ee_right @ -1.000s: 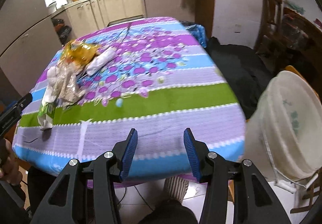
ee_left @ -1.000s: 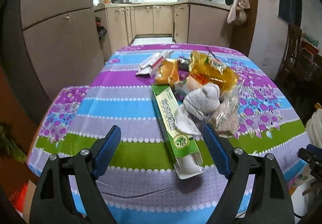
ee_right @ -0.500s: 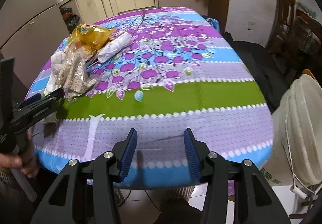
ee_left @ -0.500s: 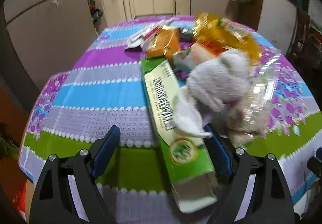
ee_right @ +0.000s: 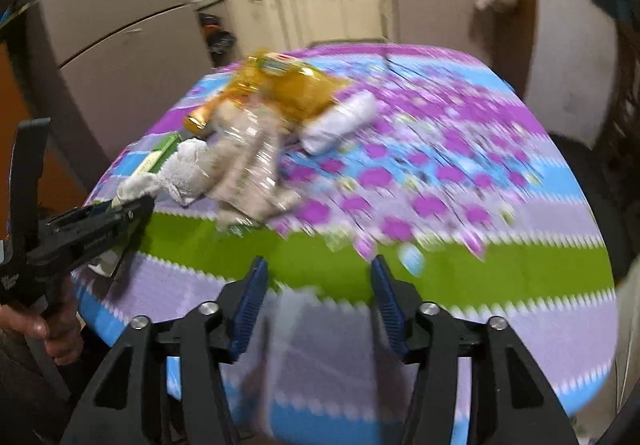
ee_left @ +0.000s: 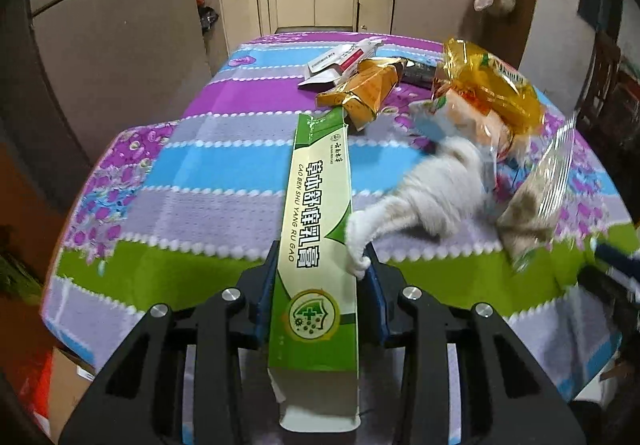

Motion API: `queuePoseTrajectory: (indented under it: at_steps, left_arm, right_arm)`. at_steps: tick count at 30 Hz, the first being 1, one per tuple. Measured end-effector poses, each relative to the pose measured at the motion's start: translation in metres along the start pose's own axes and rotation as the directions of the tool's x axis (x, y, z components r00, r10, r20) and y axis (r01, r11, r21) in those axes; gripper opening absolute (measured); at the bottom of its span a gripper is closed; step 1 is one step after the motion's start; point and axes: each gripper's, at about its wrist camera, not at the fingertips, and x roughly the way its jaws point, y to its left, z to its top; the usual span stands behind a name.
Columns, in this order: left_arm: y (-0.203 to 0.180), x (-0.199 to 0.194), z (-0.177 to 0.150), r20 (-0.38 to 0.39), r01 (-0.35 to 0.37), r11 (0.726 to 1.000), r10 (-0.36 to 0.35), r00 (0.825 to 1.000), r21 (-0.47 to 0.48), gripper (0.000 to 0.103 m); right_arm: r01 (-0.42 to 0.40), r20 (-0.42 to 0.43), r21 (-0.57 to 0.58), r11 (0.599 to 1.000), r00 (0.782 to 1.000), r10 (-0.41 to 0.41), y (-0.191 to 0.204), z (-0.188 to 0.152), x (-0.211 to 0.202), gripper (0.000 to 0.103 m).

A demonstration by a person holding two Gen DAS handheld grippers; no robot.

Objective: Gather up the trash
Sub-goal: 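Grasp the green-and-white box with the left gripper while the right gripper grasps the clear grain bag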

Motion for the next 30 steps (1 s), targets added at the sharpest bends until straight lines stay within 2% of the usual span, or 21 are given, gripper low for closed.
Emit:
queuePoseTrajectory:
  at_steps: [2, 4, 6, 8, 12, 18, 21, 23, 25, 28, 30]
  left_arm:
    - [0.000, -0.001, -0.002, 0.011, -0.002, 0.999, 0.002, 1.000, 0.035, 0.039]
    - [0.003, -0.001, -0.001, 0.012, 0.015, 0.999, -0.015, 1.000, 0.030, 0.039]
    - [0.007, 0.000, -0.001, 0.011, 0.029, 0.999, -0.029, 1.000, 0.021, 0.045]
    - [0.012, 0.001, -0.001, 0.010, 0.050, 0.999, -0.050, 0.999, 0.017, 0.063]
    - [0.019, 0.005, -0.002, 0.022, 0.055, 0.998, -0.055, 0.998, 0.036, 0.070]
    - [0.025, -0.001, -0.001, 0.026, 0.075, 0.996, -0.076, 0.997, 0.041, 0.072]
    - [0.018, -0.019, -0.001, 0.060, 0.114, 0.987, -0.122, 0.991, 0.117, 0.073]
    - [0.014, -0.025, -0.002, 0.077, 0.111, 0.980, -0.125, 0.989, 0.168, 0.080]
    - [0.016, -0.021, -0.003, 0.067, 0.102, 0.978, -0.116, 0.991, 0.182, 0.083]
    - [0.024, -0.004, -0.009, -0.003, 0.050, 0.980, -0.051, 0.999, 0.192, 0.085]
    - [0.036, -0.005, -0.010, -0.001, 0.048, 0.986, -0.048, 0.999, 0.159, 0.081]
  right_arm:
    - [-0.025, 0.023, -0.045, 0.999, 0.999, 0.026, 0.006, 0.009, 0.005, 0.064]
    - [-0.059, 0.029, -0.080, 0.995, 0.998, 0.062, 0.011, 0.017, 0.010, 0.068]
    - [-0.081, 0.017, -0.124, 0.989, 0.996, 0.084, 0.018, 0.025, 0.018, 0.069]
    - [-0.101, -0.003, -0.163, 0.981, 0.995, 0.102, 0.025, 0.030, 0.026, 0.069]
    - [-0.101, -0.043, -0.205, 0.974, 0.995, 0.094, 0.035, 0.039, 0.048, 0.067]
    - [-0.112, -0.041, -0.195, 0.974, 0.994, 0.106, 0.037, 0.043, 0.054, 0.059]
    - [-0.115, -0.028, -0.176, 0.978, 0.993, 0.111, 0.034, 0.041, 0.052, 0.056]
    - [-0.113, -0.016, -0.151, 0.982, 0.994, 0.112, 0.029, 0.040, 0.049, 0.053]
    - [-0.105, 0.002, -0.114, 0.988, 0.994, 0.106, 0.021, 0.038, 0.045, 0.051]
    - [-0.108, 0.020, -0.056, 0.993, 0.994, 0.109, 0.008, 0.035, 0.040, 0.051]
    - [-0.104, 0.029, -0.034, 0.994, 0.994, 0.105, 0.003, 0.033, 0.037, 0.051]
